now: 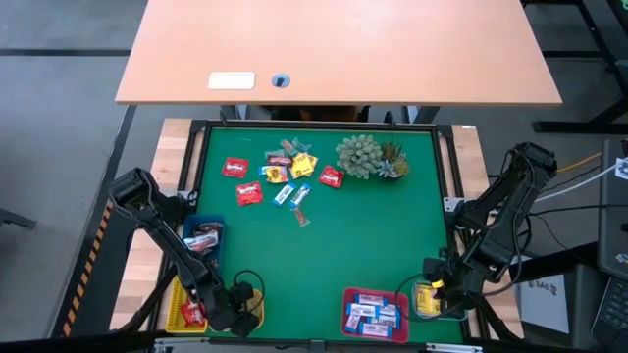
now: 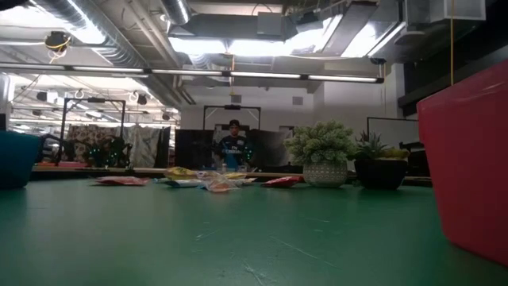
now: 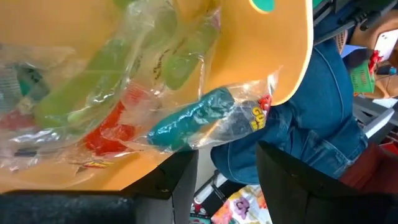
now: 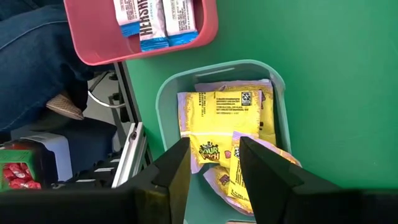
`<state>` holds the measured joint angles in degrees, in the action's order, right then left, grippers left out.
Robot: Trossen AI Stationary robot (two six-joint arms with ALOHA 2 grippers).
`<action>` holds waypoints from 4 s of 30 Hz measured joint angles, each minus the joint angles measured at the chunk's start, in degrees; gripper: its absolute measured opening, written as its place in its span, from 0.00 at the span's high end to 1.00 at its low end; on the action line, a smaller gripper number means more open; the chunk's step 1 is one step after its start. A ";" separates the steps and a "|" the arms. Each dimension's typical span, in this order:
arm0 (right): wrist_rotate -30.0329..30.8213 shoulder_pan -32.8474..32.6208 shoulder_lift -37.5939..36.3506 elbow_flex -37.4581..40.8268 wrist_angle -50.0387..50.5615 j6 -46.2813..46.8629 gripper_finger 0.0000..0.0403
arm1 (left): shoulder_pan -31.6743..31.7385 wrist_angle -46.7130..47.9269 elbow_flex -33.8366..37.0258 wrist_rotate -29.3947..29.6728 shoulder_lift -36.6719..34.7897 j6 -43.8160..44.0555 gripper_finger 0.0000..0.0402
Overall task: Sort candy
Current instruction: Put the transparent candy into the orange bin
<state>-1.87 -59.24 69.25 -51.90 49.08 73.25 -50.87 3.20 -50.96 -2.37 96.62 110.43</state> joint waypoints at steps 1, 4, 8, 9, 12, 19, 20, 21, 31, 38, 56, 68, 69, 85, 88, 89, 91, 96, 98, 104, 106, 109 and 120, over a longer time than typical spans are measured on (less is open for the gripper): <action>0.00 0.00 0.00 0.00 -0.02 0.00 0.66 | -0.09 0.02 0.00 -0.04 -0.19 -0.02 0.63; 0.00 0.00 0.00 0.00 0.00 0.00 0.66 | -0.40 0.01 0.00 -0.18 -1.21 -0.13 0.63; 0.00 0.00 0.00 0.00 0.00 0.00 0.66 | -1.03 -0.07 0.00 0.07 -3.48 -0.15 0.63; 0.00 0.01 0.00 0.00 0.01 0.00 0.66 | -1.11 -0.02 0.02 0.24 -4.11 -0.15 0.63; 0.00 0.02 0.00 0.00 0.02 0.00 0.66 | -1.03 -0.25 0.02 2.91 -5.81 -0.16 0.63; 0.00 0.00 0.00 0.00 0.04 0.00 0.66 | 3.61 -4.30 0.09 19.51 -7.01 -6.17 0.63; 0.00 0.00 0.00 0.00 0.04 0.00 0.66 | 4.76 -5.98 0.09 21.21 -7.02 -8.75 0.63; 0.00 0.00 0.00 0.00 0.04 0.00 0.66 | 6.10 -7.67 0.09 22.38 -7.06 -11.74 0.63; 0.00 0.01 0.00 0.00 0.15 -0.01 0.66 | 22.09 -21.37 0.09 23.95 -7.10 -59.47 0.63; 0.00 0.02 0.00 0.00 0.35 -0.04 0.66 | 34.40 -20.55 0.09 14.72 -7.10 -89.12 0.63; 9.80 0.02 0.00 0.00 0.35 -12.22 0.66 | 51.85 6.17 0.09 0.73 -6.90 -118.38 0.63; 12.64 6.19 0.00 0.00 0.33 -21.52 0.66 | 53.22 6.49 0.04 1.56 -4.02 -126.71 0.63; 12.00 7.24 0.00 0.00 0.31 -22.81 0.66 | 53.22 6.22 0.04 1.33 -3.41 -126.80 0.63; 6.58 22.60 0.00 0.00 -0.49 -41.24 0.66 | 56.10 6.36 -0.05 0.03 5.09 -127.64 0.63; 4.99 25.24 0.00 0.00 -2.56 -45.46 0.66 | 56.33 6.31 -0.15 -1.72 5.88 -127.55 0.63; 4.17 26.04 0.00 0.00 -3.39 -46.86 0.66 | 56.26 6.34 -0.13 -1.73 5.88 -127.51 0.63; 3.02 27.72 0.00 0.00 -5.15 -49.92 0.66 | 56.04 6.35 -0.14 -1.51 5.85 -127.48 0.64; 2.21 31.50 0.00 0.00 -9.71 -57.93 0.66 | 55.89 6.64 -0.11 -1.62 5.64 -124.93 0.72; 2.23 32.99 0.00 0.00 -10.94 -60.71 0.66 | 55.85 6.71 -0.07 -1.72 5.64 -123.04 0.77; 2.25 37.36 0.00 0.00 -13.82 -68.15 0.66 | 55.19 6.62 -0.02 -1.69 5.64 -118.42 0.87; 2.33 38.83 0.00 0.00 -14.51 -69.93 0.66 | 54.77 6.56 -0.02 -1.48 5.64 -116.51 0.88; 2.85 40.90 0.00 0.00 -16.19 -71.81 0.66 | 53.97 6.88 -0.95 -1.56 5.77 -113.20 0.90; 5.95 46.16 0.00 0.00 -19.47 -73.79 0.66 | 48.80 10.34 -12.06 -5.31 5.90 -104.74 0.91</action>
<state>4.08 -13.08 69.25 -51.90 29.61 -0.54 -2.07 13.55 -63.02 -7.68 102.51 5.69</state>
